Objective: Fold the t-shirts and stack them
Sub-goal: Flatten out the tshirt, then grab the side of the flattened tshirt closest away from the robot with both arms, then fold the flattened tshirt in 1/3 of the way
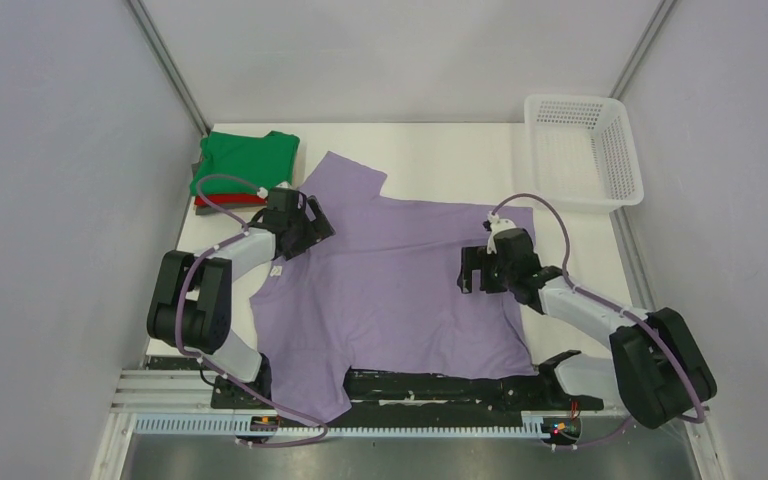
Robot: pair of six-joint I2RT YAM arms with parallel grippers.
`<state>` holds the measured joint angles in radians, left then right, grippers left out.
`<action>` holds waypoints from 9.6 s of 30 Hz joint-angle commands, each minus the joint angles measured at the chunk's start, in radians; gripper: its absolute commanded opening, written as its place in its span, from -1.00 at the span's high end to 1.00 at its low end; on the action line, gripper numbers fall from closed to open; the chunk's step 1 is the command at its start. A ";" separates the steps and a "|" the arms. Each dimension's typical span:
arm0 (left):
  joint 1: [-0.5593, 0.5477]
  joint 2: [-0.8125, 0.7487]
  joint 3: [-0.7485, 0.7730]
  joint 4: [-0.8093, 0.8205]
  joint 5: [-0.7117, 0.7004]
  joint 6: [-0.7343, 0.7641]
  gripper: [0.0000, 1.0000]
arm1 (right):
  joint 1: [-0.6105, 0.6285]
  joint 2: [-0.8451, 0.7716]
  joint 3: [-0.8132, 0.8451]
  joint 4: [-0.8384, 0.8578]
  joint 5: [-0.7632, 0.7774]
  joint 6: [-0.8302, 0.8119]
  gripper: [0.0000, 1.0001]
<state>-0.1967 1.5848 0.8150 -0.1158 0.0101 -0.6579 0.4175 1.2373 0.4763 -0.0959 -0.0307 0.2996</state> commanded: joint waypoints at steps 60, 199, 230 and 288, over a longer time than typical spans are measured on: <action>-0.100 0.712 0.920 -0.511 -0.157 0.077 -0.99 | -0.210 0.626 0.532 0.141 0.041 -0.148 -0.96; -0.689 -0.751 -0.308 -0.799 -0.407 -0.624 0.96 | -0.261 -0.445 -0.154 -0.350 0.307 0.200 -0.40; -0.709 -0.852 -0.263 -1.018 -0.217 -0.684 0.96 | -0.261 -0.585 -0.074 -0.613 0.400 0.222 1.00; -0.174 -0.287 0.263 -0.381 -0.187 -0.050 0.96 | -0.288 -0.086 0.286 -0.192 0.391 0.058 1.00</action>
<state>-0.3920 1.2842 1.0111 -0.5716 -0.1932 -0.7952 0.1421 1.1244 0.7036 -0.3397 0.3233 0.3691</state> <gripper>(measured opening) 0.043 0.007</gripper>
